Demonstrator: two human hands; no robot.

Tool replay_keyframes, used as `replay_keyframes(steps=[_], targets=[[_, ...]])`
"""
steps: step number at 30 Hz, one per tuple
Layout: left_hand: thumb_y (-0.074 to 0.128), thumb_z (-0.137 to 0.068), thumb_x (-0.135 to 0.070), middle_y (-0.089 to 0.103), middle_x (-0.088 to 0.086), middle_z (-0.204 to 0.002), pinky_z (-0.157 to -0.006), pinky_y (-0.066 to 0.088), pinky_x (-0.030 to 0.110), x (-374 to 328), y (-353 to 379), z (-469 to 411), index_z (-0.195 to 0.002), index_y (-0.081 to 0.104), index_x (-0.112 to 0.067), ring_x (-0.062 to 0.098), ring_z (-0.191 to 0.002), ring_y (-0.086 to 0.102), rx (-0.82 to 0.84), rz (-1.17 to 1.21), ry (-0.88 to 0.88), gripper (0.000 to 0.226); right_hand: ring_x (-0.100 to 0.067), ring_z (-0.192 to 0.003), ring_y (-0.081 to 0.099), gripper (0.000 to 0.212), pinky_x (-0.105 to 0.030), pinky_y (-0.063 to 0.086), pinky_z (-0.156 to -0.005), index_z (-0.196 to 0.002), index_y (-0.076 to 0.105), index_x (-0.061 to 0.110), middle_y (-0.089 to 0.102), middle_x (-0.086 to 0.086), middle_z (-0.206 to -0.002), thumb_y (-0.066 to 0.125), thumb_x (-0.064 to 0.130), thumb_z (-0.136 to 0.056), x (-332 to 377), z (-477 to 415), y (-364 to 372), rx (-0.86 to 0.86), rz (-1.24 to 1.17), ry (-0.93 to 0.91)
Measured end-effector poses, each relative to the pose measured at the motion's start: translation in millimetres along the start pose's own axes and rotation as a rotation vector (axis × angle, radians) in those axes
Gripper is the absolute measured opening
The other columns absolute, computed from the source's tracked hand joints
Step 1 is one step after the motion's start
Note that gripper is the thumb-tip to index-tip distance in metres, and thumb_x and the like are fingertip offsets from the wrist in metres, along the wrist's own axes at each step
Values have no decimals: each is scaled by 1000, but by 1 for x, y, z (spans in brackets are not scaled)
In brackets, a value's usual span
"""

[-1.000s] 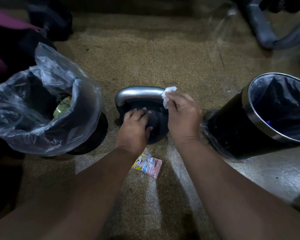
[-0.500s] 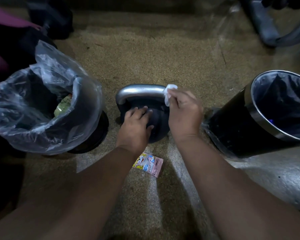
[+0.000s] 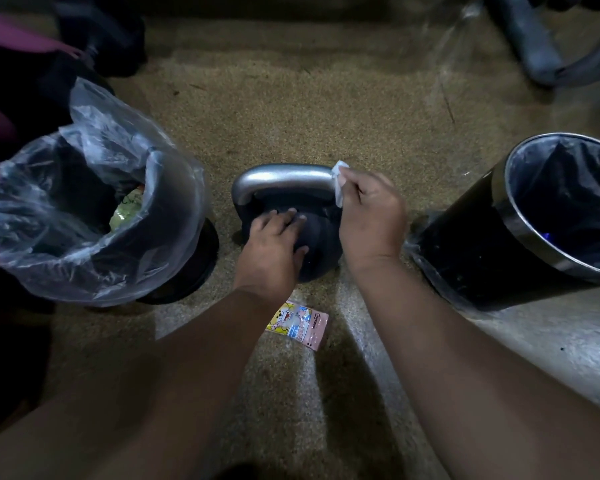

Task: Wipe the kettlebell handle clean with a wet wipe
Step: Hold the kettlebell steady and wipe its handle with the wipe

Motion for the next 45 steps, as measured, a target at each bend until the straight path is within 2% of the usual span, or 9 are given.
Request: replay_keyframes(steps=[5, 9, 12, 16, 20, 29, 33, 39, 45], targets=[[69, -86, -27, 53, 4, -140, -109, 39, 38, 0, 0, 0, -134, 58, -14, 31, -128, 41, 2, -4, -2, 51, -11, -88, 66, 17, -21, 49, -84, -96, 77, 16, 71, 3, -96, 65, 12, -85, 5, 15, -1, -19, 65, -88], [71, -84, -24, 54, 7, -139, -108, 39, 40, 0, 1, -1, -132, 60, -11, 33, -126, 43, -8, -3, 14, 51, -9, -89, 65, 19, -20, 49, -85, -101, 77, 19, 71, 7, -96, 64, 15, -88, -3, 0, 0, -17, -7, 40], [70, -86, -26, 52, 5, -141, -110, 38, 39, 1, 1, 0, -134, 58, -12, 32, -128, 41, 6, -2, 10, 51, -11, -87, 65, 17, -22, 49, -84, -97, 77, 16, 71, 4, -93, 65, 12, -86, 2, 8, -3, -32, 41, -30], [70, -86, -26, 53, 6, -140, -109, 38, 39, 0, 1, 0, -133, 59, -12, 32, -127, 42, -9, -1, 17, 50, -6, -87, 64, 18, -11, 45, -84, -97, 77, 14, 71, 5, -95, 66, 9, -86, -1, 10, -3, -22, 32, -50], [69, -86, -26, 53, 6, -140, -109, 38, 39, 0, 1, 0, -133, 59, -12, 32, -126, 42, -7, -14, 22, 49, -8, -88, 64, 17, -18, 48, -83, -98, 77, 17, 70, 6, -95, 64, 13, -87, -1, 3, -1, -29, 14, 17], [70, -86, -25, 54, 7, -139, -109, 38, 40, 2, 2, -1, -132, 60, -11, 33, -126, 43, -18, -6, 30, 49, -7, -88, 64, 18, -18, 49, -85, -100, 77, 15, 70, 6, -96, 64, 12, -88, -3, 3, -1, -25, -23, 19], [70, -86, -25, 54, 7, -139, -108, 39, 41, 0, 1, 0, -132, 60, -11, 33, -125, 43, -30, 3, 33, 49, -5, -87, 62, 17, -8, 44, -83, -97, 77, 13, 70, 4, -95, 67, 7, -85, -1, 14, -4, -28, 30, -86], [69, -86, -26, 54, 7, -139, -109, 38, 38, 2, 2, 0, -132, 60, -12, 33, -125, 44, -33, -8, 38, 50, -11, -88, 65, 18, -23, 50, -84, -98, 77, 16, 71, 5, -95, 63, 13, -87, -3, 7, -2, -19, 45, -39], [68, -87, -27, 54, 7, -139, -110, 37, 39, 2, 2, 1, -133, 59, -12, 33, -126, 42, -25, -10, 34, 50, -9, -89, 65, 19, -26, 52, -85, -101, 76, 15, 69, 6, -96, 64, 10, -88, -7, 6, -1, -17, -24, 7]])
Point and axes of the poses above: each hand's wrist, its own z-axis away from the middle knuckle, its own y-axis out of the palm, x = y × z, the point moved 5 cm from there along -z, towards the middle knuckle
